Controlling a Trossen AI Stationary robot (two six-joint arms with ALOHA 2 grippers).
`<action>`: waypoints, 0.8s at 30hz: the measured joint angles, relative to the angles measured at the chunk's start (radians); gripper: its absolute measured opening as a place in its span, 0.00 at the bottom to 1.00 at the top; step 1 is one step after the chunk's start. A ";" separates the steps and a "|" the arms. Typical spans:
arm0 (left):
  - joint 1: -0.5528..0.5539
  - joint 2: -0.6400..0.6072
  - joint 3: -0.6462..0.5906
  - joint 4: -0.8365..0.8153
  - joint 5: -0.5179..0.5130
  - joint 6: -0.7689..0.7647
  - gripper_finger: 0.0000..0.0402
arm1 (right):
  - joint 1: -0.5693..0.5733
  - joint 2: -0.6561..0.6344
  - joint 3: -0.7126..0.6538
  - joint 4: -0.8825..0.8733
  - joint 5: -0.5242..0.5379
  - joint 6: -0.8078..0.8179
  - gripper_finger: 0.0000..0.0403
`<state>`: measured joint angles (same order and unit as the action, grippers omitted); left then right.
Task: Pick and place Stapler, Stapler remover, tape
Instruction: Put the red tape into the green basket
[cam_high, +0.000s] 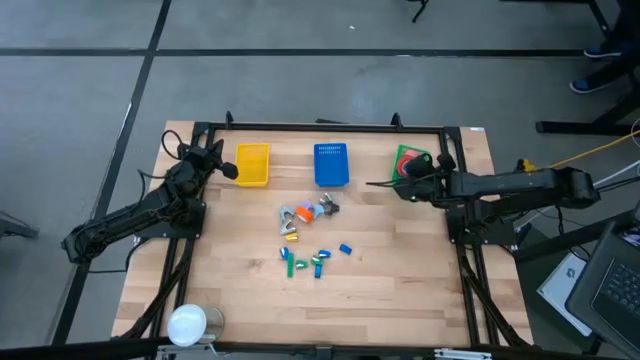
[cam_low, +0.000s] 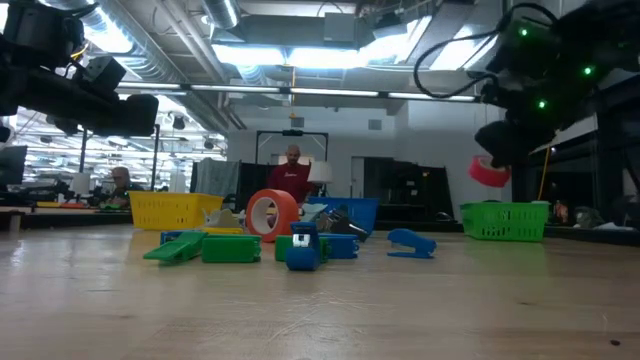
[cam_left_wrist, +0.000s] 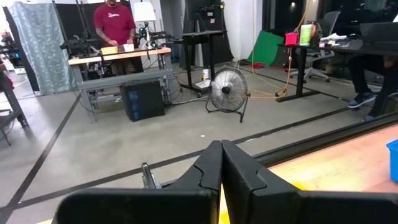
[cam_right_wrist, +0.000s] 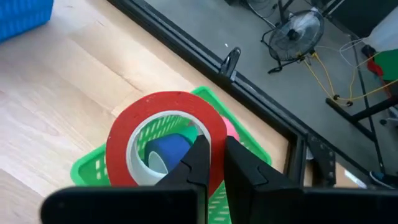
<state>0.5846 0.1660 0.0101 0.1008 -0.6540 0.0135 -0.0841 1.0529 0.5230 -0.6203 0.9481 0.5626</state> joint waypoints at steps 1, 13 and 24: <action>0.000 0.000 0.000 0.000 0.000 0.000 0.00 | 0.000 0.002 -0.009 0.011 0.001 0.005 0.06; 0.000 0.000 0.000 0.000 0.000 0.000 0.00 | 0.000 0.010 -0.071 0.040 0.027 0.087 0.13; 0.000 0.000 0.000 0.000 0.000 0.000 0.00 | 0.000 0.010 -0.086 0.071 -0.026 0.088 0.17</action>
<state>0.5844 0.1661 0.0098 0.1007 -0.6540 0.0135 -0.0841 1.0630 0.4370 -0.5495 0.9222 0.6510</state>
